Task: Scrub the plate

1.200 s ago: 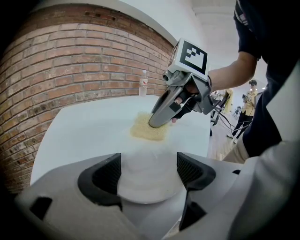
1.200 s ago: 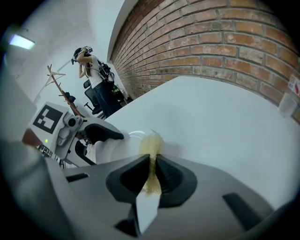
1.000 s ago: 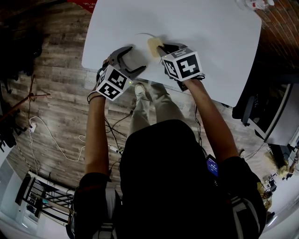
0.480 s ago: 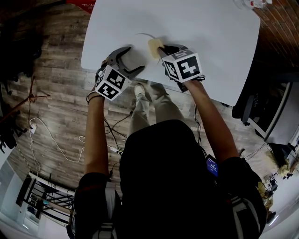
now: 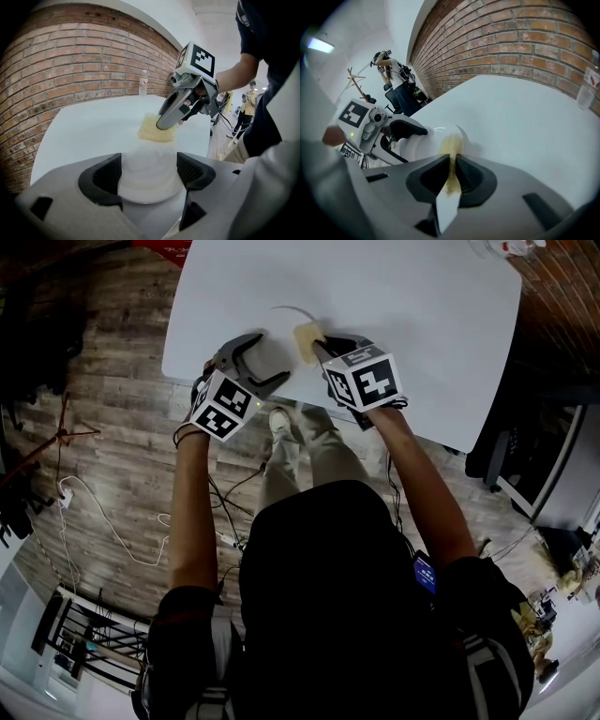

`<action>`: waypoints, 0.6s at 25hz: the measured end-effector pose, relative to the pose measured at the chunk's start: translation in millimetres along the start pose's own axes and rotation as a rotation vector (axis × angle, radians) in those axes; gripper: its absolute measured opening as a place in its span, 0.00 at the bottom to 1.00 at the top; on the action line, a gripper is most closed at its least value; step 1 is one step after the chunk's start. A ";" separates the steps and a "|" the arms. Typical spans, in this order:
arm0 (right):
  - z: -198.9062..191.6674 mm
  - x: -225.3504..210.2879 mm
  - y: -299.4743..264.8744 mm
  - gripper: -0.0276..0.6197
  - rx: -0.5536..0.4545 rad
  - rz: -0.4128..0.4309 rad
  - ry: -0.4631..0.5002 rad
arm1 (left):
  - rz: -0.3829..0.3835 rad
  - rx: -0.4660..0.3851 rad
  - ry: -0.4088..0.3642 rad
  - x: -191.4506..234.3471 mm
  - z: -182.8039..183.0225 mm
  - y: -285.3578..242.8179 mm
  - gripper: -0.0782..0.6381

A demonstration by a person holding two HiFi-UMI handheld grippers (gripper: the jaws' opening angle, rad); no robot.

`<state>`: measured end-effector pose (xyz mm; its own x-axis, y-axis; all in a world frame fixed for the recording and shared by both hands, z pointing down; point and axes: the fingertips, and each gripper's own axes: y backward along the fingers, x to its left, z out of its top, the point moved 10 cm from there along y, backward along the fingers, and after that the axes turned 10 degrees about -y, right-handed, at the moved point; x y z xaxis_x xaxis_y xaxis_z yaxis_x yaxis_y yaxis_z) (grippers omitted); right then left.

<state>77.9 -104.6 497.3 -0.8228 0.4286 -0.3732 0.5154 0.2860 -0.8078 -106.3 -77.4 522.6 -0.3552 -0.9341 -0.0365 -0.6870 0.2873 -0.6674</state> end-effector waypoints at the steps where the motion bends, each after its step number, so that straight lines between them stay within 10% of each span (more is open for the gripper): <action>1: -1.1 0.9 -0.2 0.11 0.001 0.001 -0.001 | -0.001 0.000 0.001 -0.3 -0.6 -0.1 0.62; 15: -14.9 11.9 -1.2 0.11 0.000 0.021 -0.024 | -0.002 -0.003 -0.003 0.0 -1.1 1.3 0.62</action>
<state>71.0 -87.1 500.6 -0.8176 0.4134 -0.4008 0.5324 0.2775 -0.7997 -108.0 -76.8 522.5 -0.3519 -0.9353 -0.0374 -0.6899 0.2862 -0.6649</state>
